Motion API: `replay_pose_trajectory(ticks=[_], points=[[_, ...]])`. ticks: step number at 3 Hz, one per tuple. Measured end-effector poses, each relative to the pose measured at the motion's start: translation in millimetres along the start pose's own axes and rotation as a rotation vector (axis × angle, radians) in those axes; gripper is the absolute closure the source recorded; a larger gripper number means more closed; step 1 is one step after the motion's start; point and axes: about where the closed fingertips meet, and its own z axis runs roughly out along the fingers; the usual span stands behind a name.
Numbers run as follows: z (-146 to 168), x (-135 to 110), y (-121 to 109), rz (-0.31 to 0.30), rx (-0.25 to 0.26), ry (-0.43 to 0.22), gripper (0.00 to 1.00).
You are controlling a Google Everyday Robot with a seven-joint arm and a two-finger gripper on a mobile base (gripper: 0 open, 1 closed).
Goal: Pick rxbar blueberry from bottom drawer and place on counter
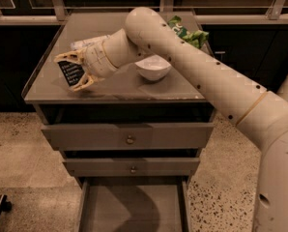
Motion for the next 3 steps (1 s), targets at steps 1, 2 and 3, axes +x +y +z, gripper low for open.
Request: replay_pose_trajectory(ticks=[1, 2, 3], points=[[0.0, 1.1, -1.8, 0.000, 0.004, -0.001, 0.82], [0.1, 1.1, -1.8, 0.000, 0.004, -0.001, 0.59], [0.1, 1.0, -1.8, 0.000, 0.004, -0.001, 0.36]])
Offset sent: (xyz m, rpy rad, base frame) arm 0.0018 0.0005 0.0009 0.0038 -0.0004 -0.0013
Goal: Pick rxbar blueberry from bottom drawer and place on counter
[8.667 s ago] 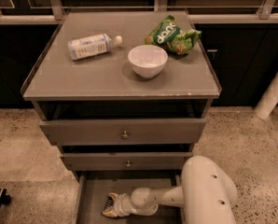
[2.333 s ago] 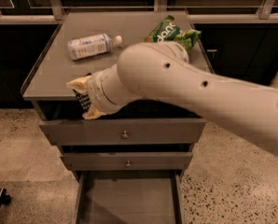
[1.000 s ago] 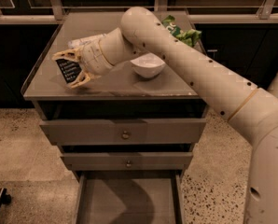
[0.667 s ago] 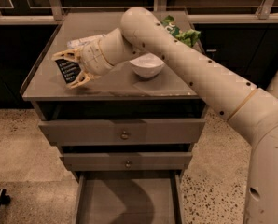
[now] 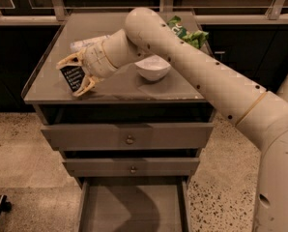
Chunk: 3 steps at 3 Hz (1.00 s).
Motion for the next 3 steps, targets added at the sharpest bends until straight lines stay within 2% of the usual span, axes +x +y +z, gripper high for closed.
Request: replay_pose_trajectory(ticks=[1, 2, 3], points=[[0.0, 0.0, 0.0, 0.000, 0.000, 0.000, 0.13], [0.1, 0.0, 0.0, 0.000, 0.000, 0.000, 0.00], [0.1, -0.1, 0.0, 0.000, 0.000, 0.000, 0.00]])
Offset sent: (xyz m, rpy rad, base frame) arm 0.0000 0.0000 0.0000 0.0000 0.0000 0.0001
